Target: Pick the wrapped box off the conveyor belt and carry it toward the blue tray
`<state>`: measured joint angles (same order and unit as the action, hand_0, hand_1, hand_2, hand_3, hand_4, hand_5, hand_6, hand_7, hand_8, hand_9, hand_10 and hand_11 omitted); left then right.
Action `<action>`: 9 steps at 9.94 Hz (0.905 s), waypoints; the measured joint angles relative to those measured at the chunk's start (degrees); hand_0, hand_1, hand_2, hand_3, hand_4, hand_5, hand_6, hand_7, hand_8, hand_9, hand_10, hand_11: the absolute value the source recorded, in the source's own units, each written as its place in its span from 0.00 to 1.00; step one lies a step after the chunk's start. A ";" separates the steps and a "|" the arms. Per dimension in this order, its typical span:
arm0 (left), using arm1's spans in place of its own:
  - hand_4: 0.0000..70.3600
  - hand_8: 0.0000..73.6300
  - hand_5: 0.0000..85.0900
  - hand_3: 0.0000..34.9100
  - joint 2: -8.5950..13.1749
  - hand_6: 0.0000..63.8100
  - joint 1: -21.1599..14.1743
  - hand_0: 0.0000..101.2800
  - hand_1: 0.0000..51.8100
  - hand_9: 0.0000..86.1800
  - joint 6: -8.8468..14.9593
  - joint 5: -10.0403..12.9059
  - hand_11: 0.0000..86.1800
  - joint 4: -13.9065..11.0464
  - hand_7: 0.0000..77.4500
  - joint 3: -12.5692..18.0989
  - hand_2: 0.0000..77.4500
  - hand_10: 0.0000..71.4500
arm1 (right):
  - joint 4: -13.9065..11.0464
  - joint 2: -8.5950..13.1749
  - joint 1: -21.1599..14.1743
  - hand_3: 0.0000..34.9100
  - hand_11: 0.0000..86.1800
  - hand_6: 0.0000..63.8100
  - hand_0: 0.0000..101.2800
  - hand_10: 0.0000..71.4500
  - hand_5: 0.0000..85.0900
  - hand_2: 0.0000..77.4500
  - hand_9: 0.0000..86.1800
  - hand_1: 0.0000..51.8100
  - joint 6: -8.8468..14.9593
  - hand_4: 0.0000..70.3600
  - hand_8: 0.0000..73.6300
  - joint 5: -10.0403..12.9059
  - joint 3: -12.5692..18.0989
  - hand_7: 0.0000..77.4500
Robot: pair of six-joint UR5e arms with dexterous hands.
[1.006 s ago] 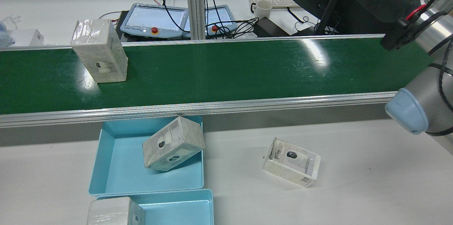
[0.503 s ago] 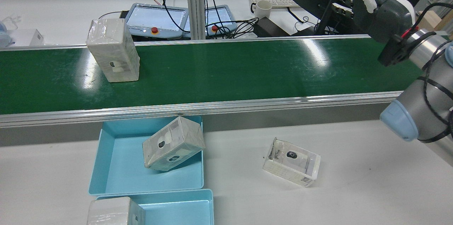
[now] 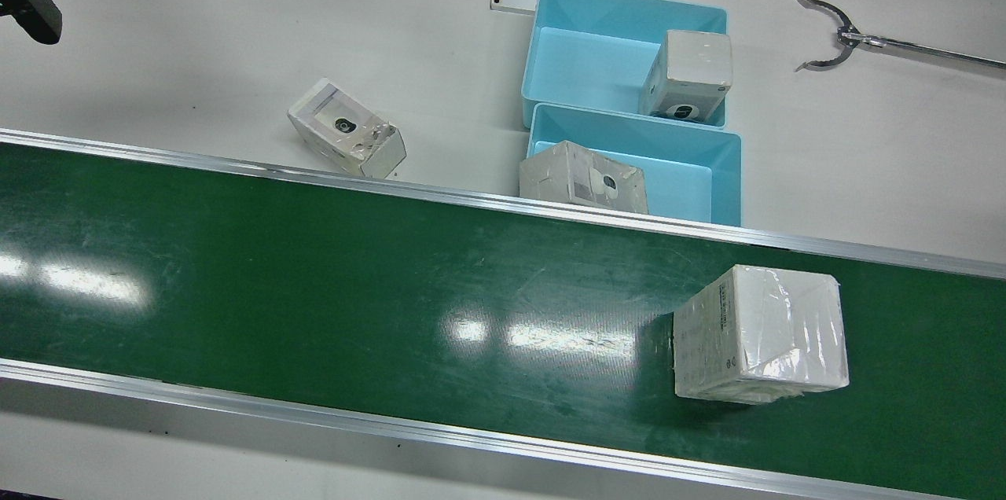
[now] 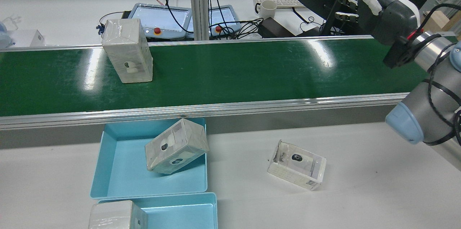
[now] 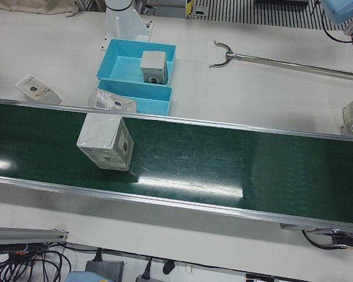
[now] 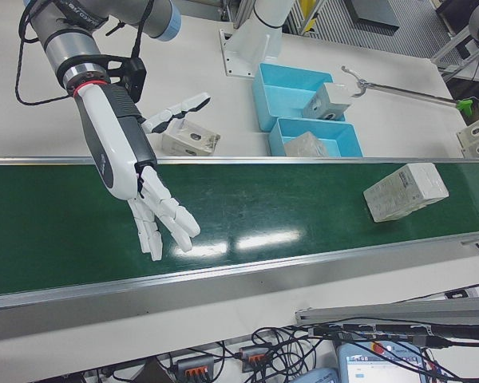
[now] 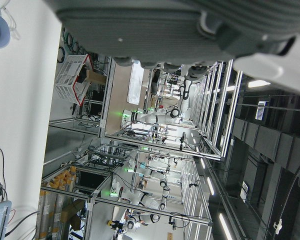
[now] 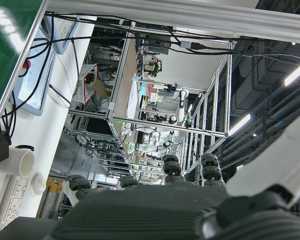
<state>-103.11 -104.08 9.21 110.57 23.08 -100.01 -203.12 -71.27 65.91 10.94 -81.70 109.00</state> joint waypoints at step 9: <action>0.00 0.01 0.01 0.00 0.00 0.00 0.00 0.00 0.00 0.00 0.00 0.00 0.00 0.00 0.01 0.00 0.01 0.01 | 1.05 -0.37 0.06 0.17 0.06 0.11 0.32 0.05 0.14 0.15 0.02 0.04 -1.77 0.36 0.00 -0.10 -0.55 0.16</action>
<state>-103.11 -104.08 9.21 110.57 23.08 -100.01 -202.07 -71.64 65.97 9.17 -81.79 108.45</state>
